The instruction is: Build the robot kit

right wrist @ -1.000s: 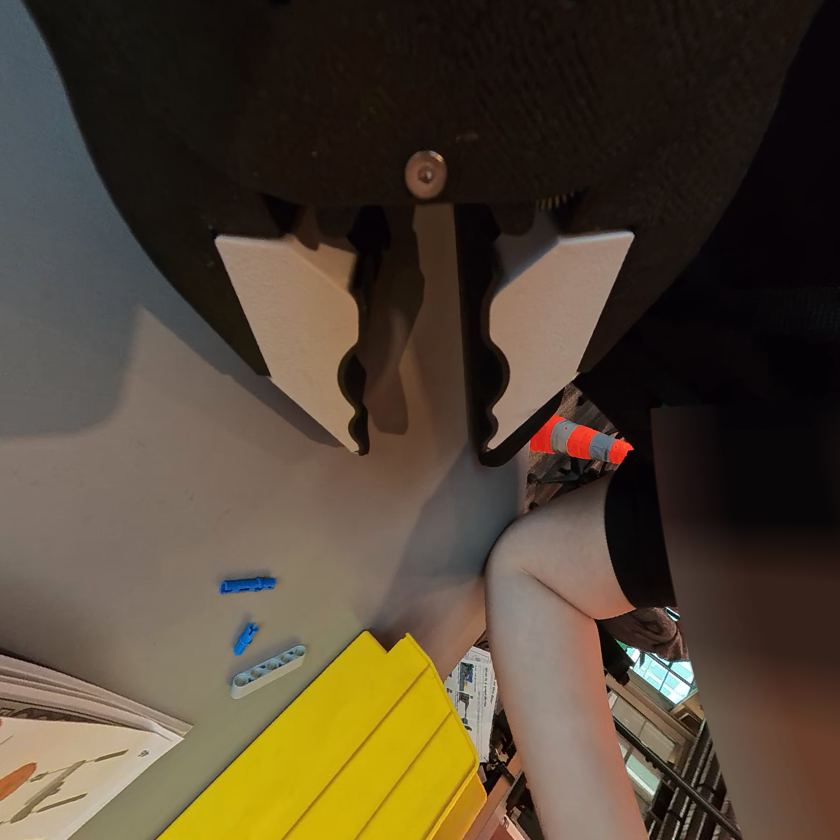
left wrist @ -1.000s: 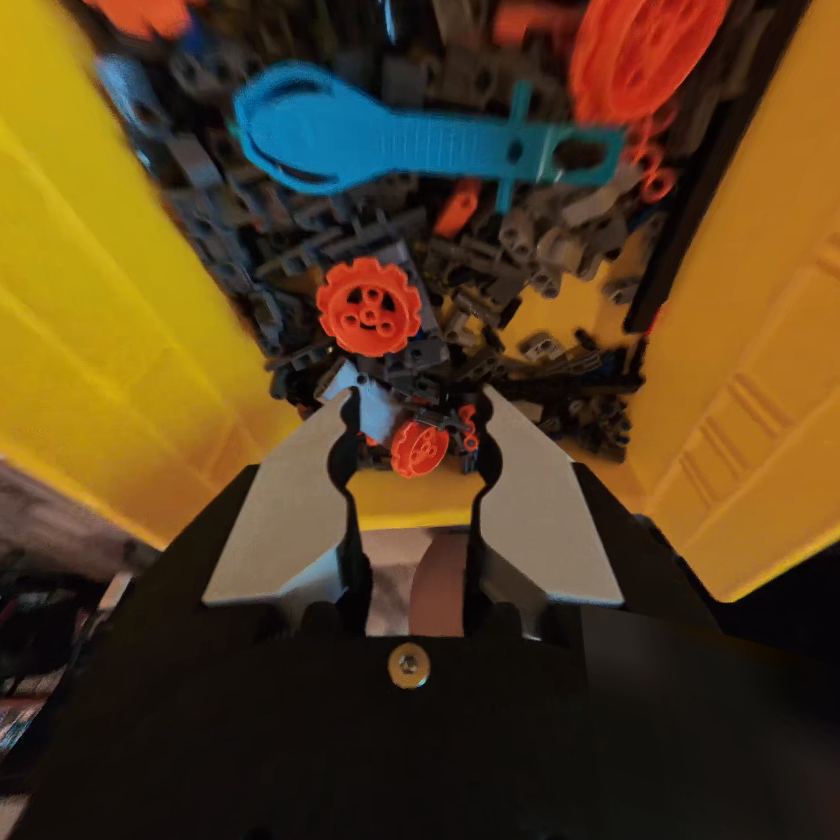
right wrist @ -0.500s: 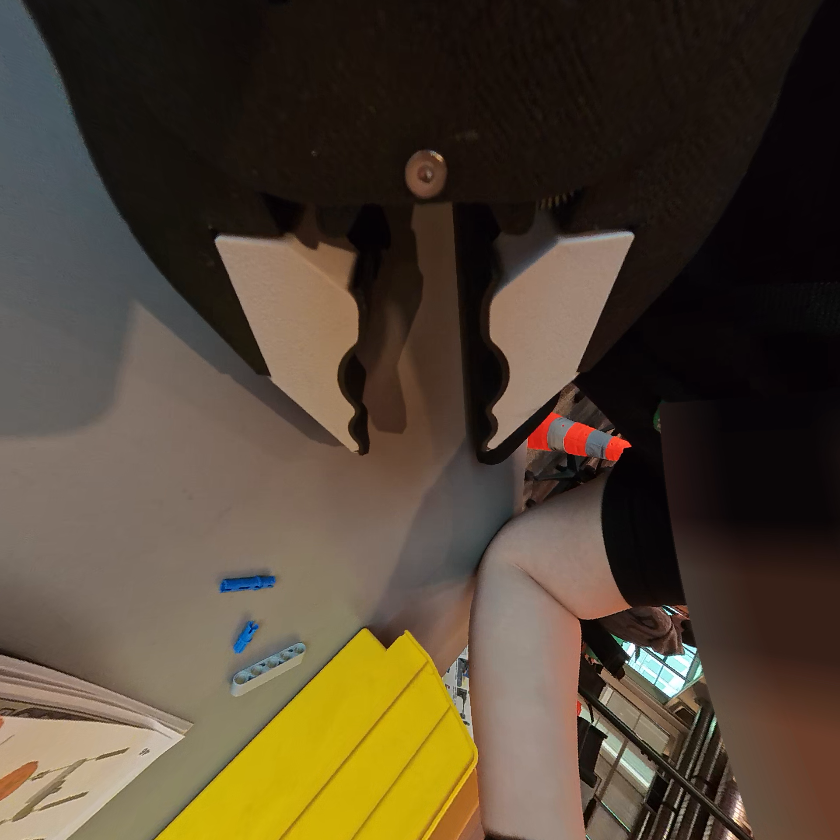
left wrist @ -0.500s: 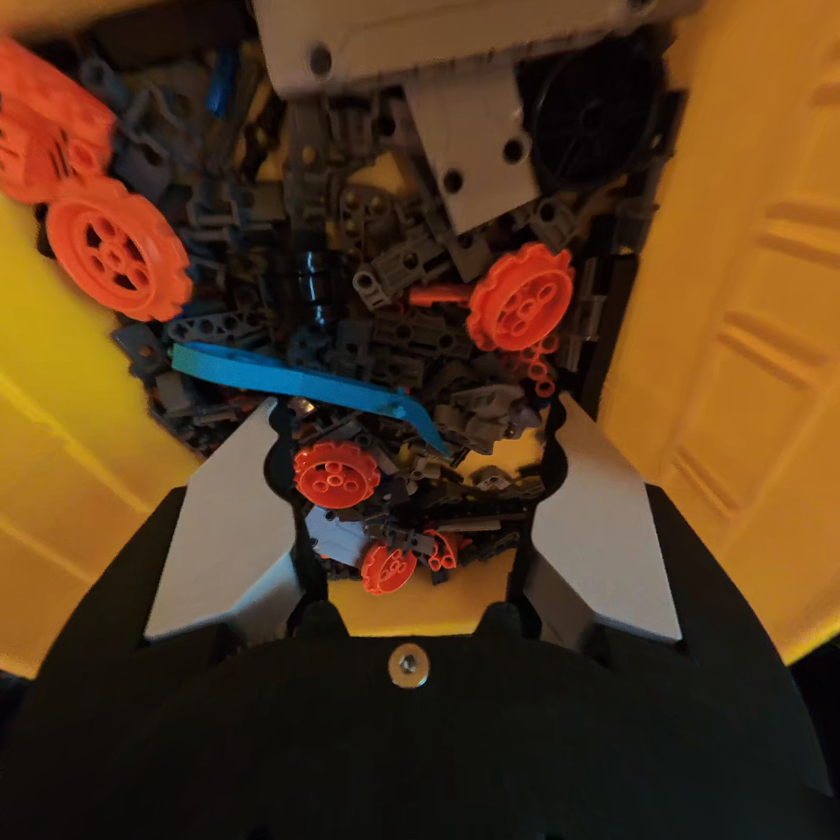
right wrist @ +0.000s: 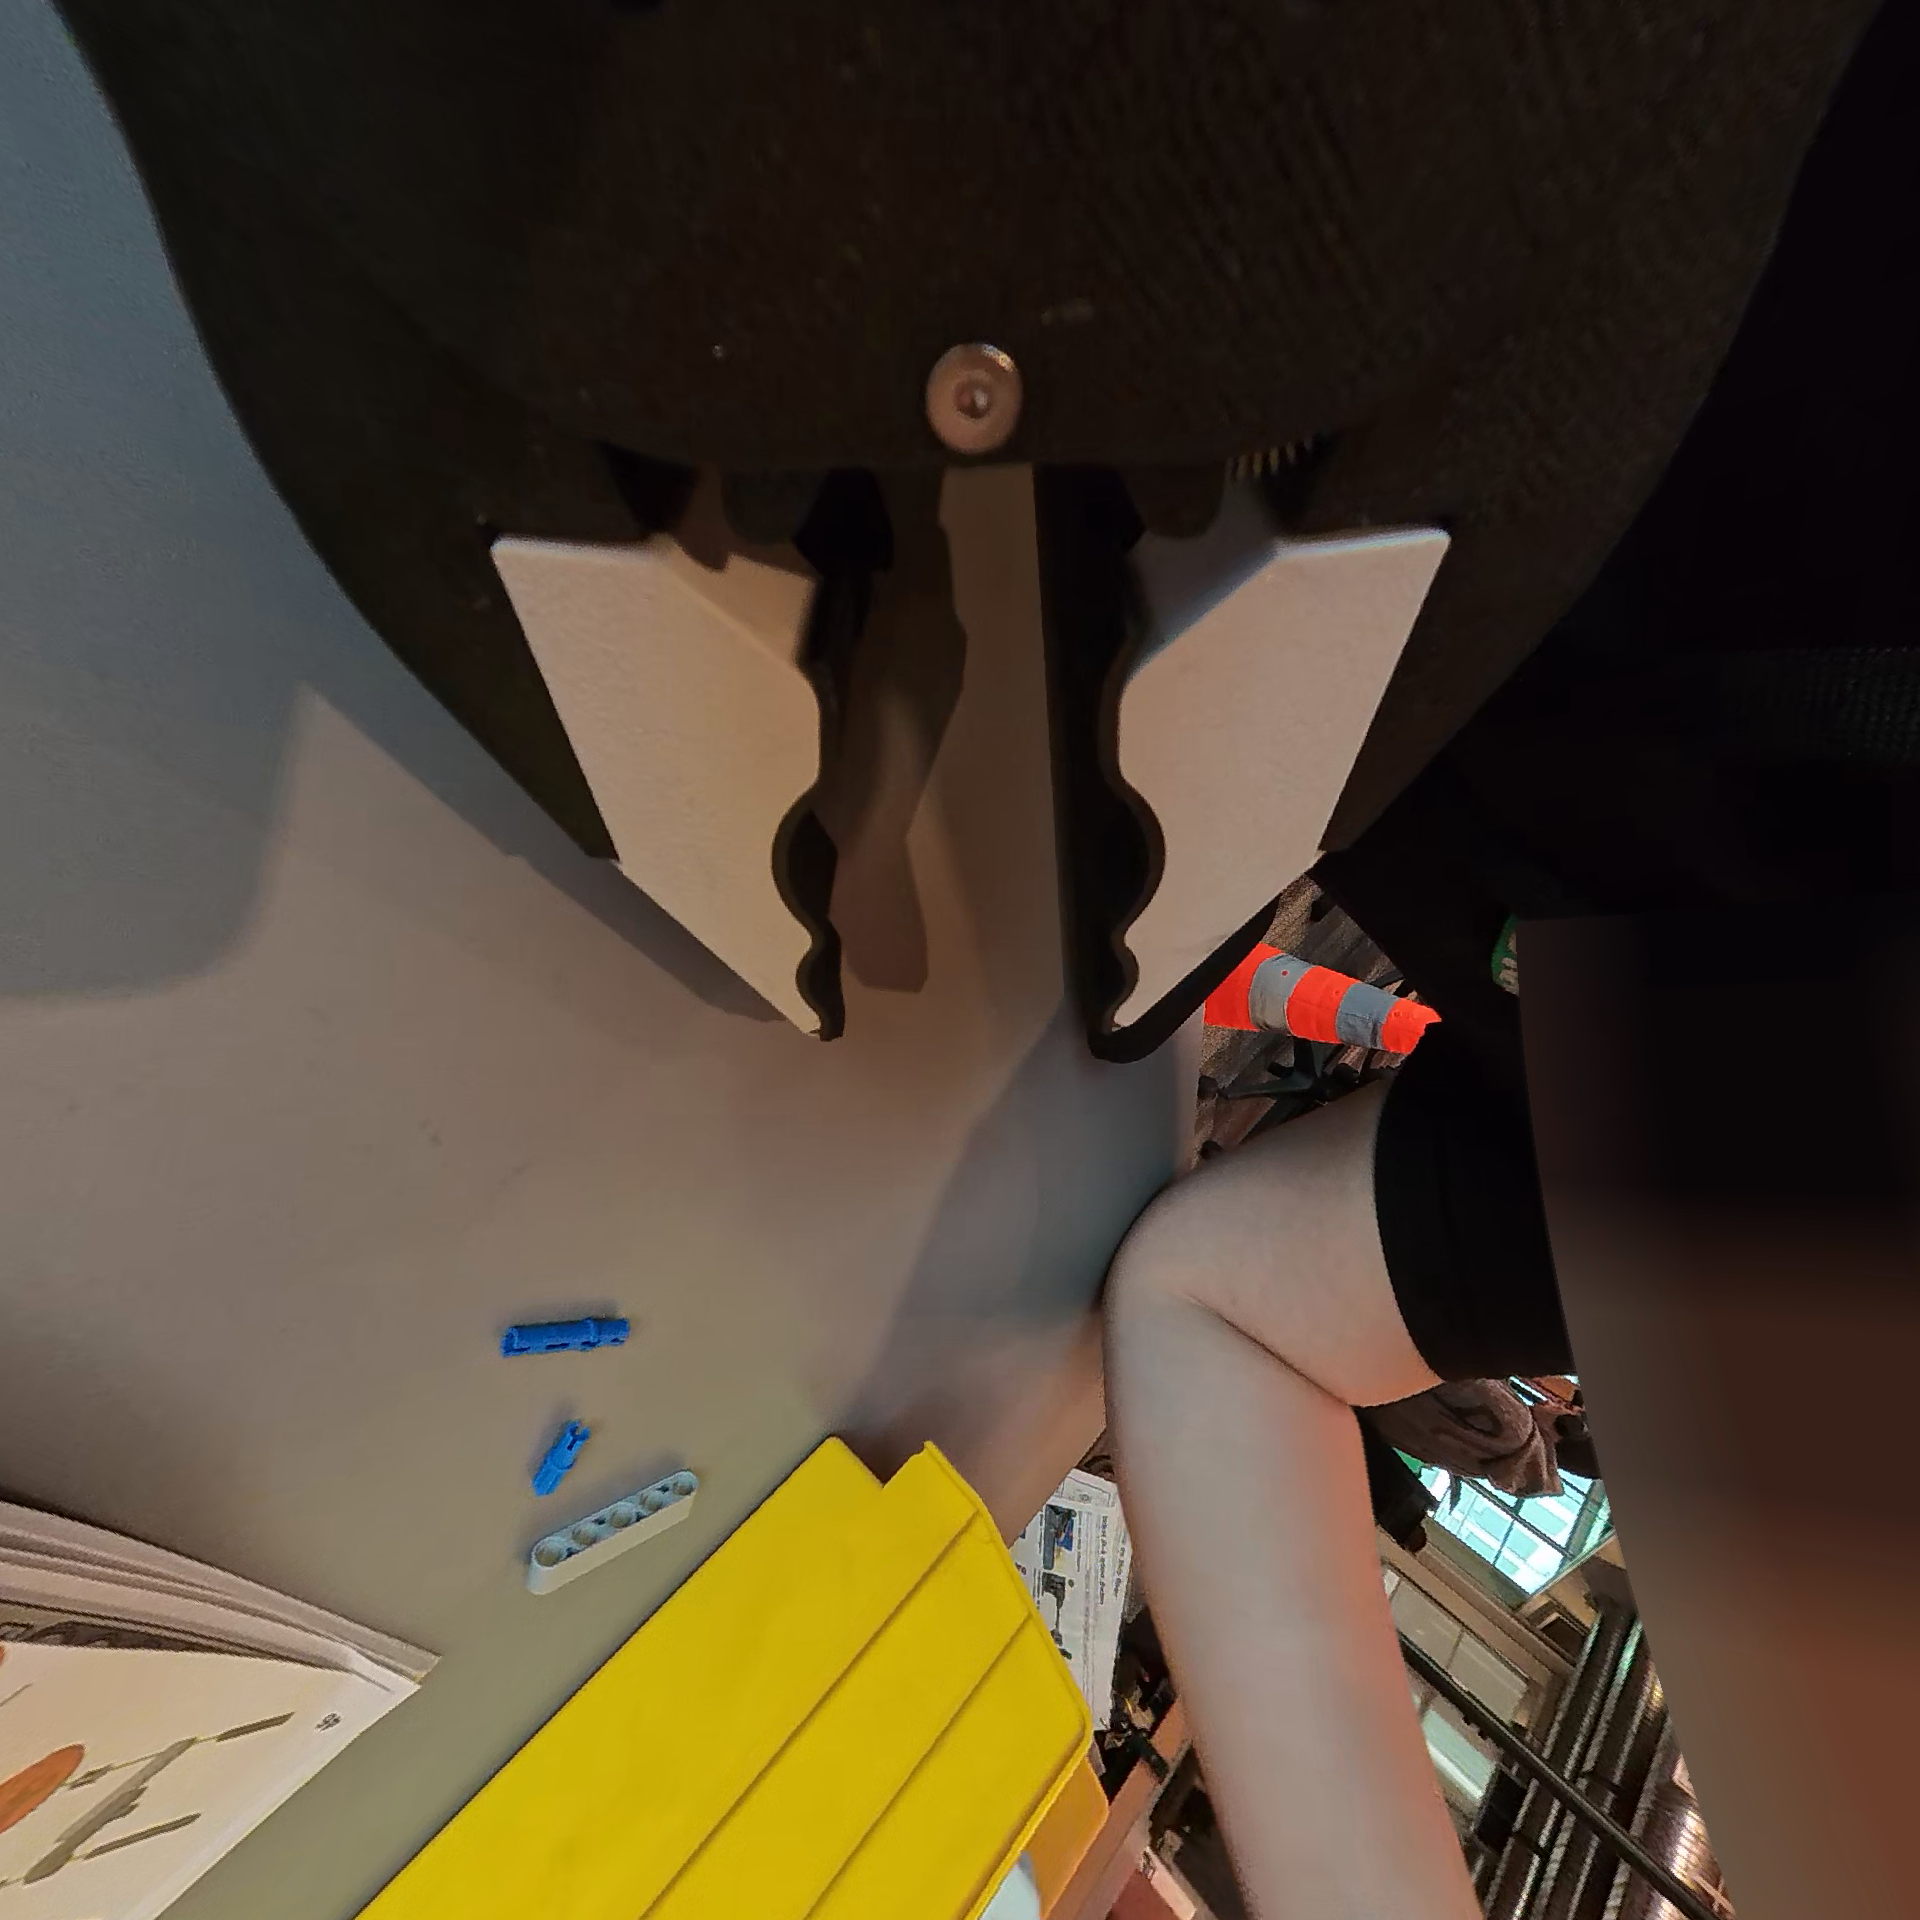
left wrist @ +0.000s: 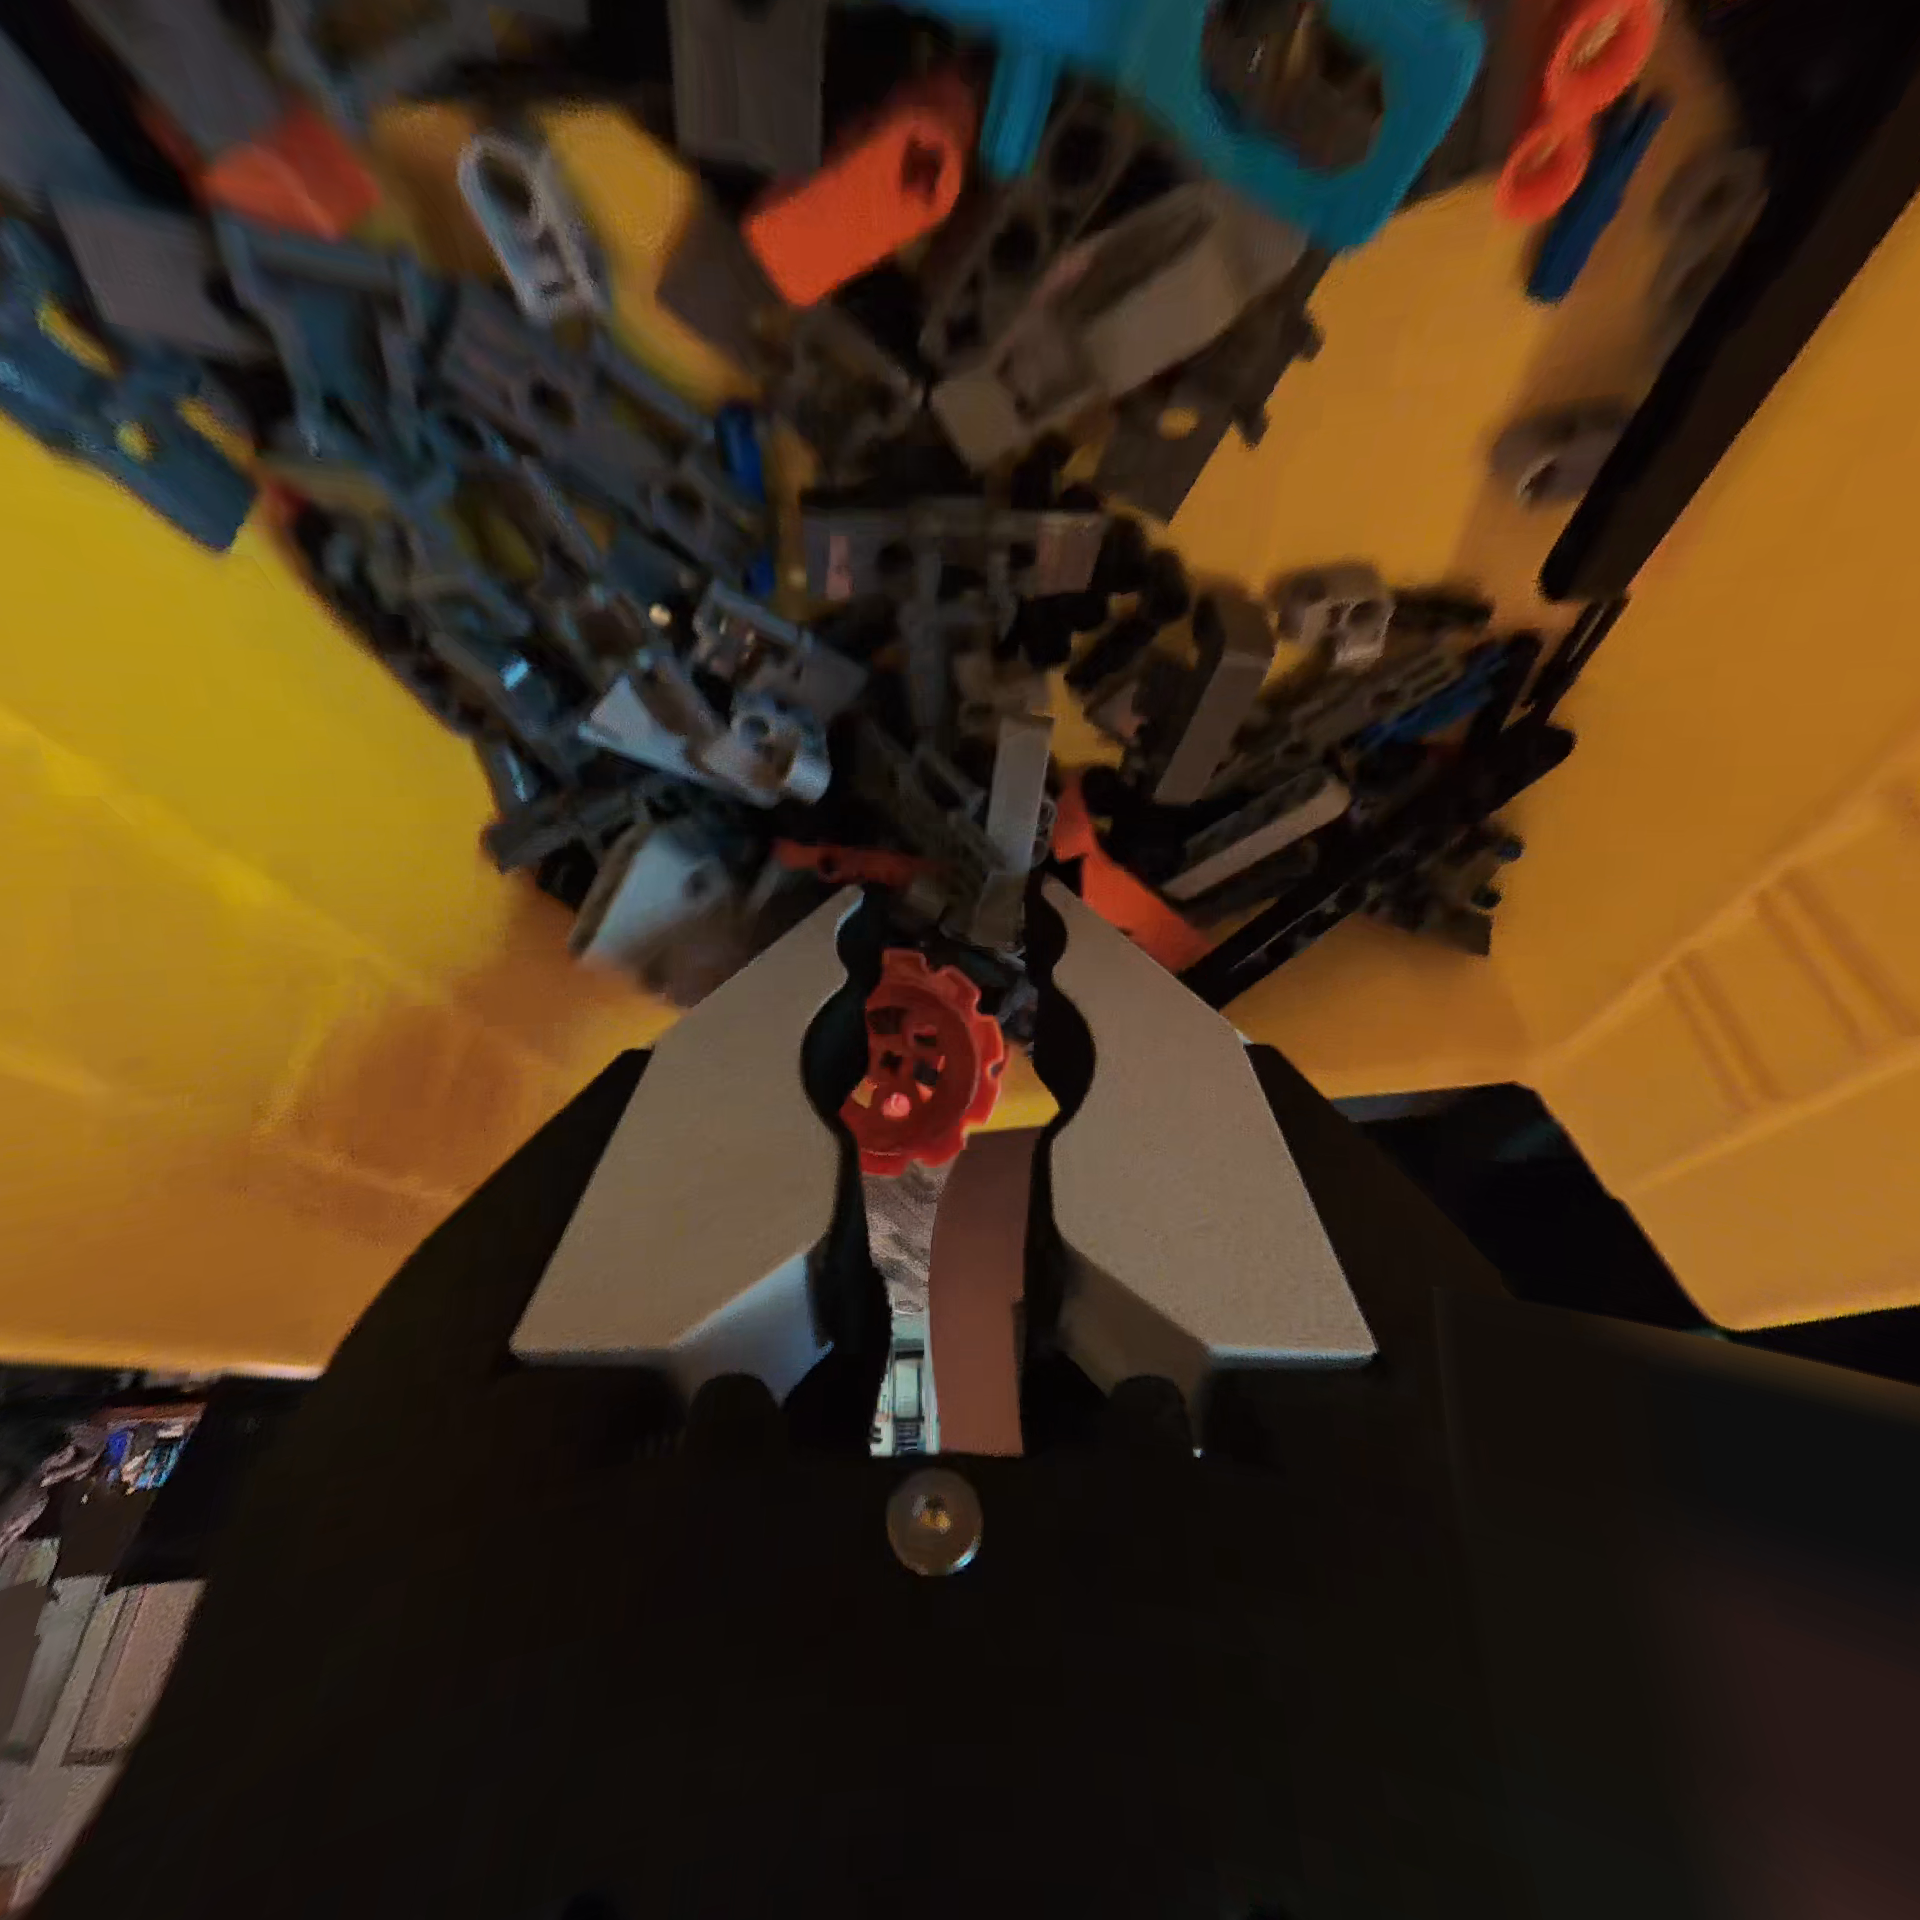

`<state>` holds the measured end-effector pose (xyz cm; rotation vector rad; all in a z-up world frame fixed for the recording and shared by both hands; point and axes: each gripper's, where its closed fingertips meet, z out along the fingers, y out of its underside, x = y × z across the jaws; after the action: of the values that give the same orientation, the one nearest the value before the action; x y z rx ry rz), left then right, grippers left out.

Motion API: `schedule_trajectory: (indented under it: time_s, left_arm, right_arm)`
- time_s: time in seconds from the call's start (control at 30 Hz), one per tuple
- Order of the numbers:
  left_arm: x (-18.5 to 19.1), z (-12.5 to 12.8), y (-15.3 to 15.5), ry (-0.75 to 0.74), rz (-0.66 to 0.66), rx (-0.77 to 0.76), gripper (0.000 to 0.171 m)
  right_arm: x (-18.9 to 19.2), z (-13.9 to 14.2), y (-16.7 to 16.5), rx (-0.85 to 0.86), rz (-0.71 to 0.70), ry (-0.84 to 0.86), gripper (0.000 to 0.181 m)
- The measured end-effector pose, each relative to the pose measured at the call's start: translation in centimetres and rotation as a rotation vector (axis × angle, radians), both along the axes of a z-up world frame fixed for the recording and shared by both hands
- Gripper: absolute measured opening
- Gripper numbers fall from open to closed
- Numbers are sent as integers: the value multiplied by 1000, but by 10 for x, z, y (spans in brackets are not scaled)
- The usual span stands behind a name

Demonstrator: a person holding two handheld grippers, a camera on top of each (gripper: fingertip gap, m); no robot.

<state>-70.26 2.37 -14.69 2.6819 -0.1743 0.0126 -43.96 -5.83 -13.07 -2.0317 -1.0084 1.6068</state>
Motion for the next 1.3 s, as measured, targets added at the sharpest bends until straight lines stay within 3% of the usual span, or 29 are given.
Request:
schedule_trajectory:
  time_s: [0.07, 0.17, 0.33, 0.43, 0.57, 0.6, 0.63, 0.7, 0.73, 0.87, 0.97, 1.03, 1.07, 1.1, 1.23, 1.3]
  left_arm:
    - [-1, 7, 4, 3, 11, 54, 27]
    - [2, 19, 38, -11, 36, 244, 71]
    - [18, 27, 114, -83, 56, 537, 116]
    - [21, 9, 124, -65, 73, 510, 140]
    - [22, -21, 118, -19, 21, 382, 147]
    - [24, -24, 117, -30, 20, 364, 158]
    - [24, -24, 116, -34, 23, 362, 157]
    - [19, -22, 107, -33, 20, 333, 140]
    - [13, -23, 99, -7, 4, 299, 118]
    - [9, -23, 81, -3, -35, 218, 101]
    - [7, -18, 68, -1, -76, 186, 67]
    - [9, -14, 53, -27, -67, 139, 56]
    - [10, -11, 44, -40, -61, 110, 35]
    - [10, -9, 36, -46, -59, 88, 24]
    - [2, 3, 10, -38, -32, 42, 9]
    - [-2, 10, 10, -35, -17, 80, 18]
  right_arm:
    - [0, 0, 0, 0, 0, 0, 47]
    - [0, 0, 0, -2, 0, -2, 47]
    - [0, 0, 0, 1, 1, -3, 47]
    - [0, 0, 0, -2, 1, -1, 47]
    - [0, 0, 0, -2, 1, 2, 47]
    - [0, 0, -1, -4, 3, 2, 47]
    - [0, 0, -1, -4, 4, 3, 47]
    - [0, 0, -1, -7, 4, 3, 47]
    - [0, 0, -1, -9, 4, 3, 47]
    - [0, 0, -1, -7, 5, 1, 47]
    - [0, 0, -1, -8, 4, 1, 47]
    - [0, 0, -1, -10, 3, 2, 47]
    - [0, 0, -1, -11, 3, 3, 47]
    - [0, 0, 0, -11, 3, 3, 47]
    - [0, 0, 0, -11, 2, 3, 47]
    - [0, 0, 0, -11, 1, 4, 47]
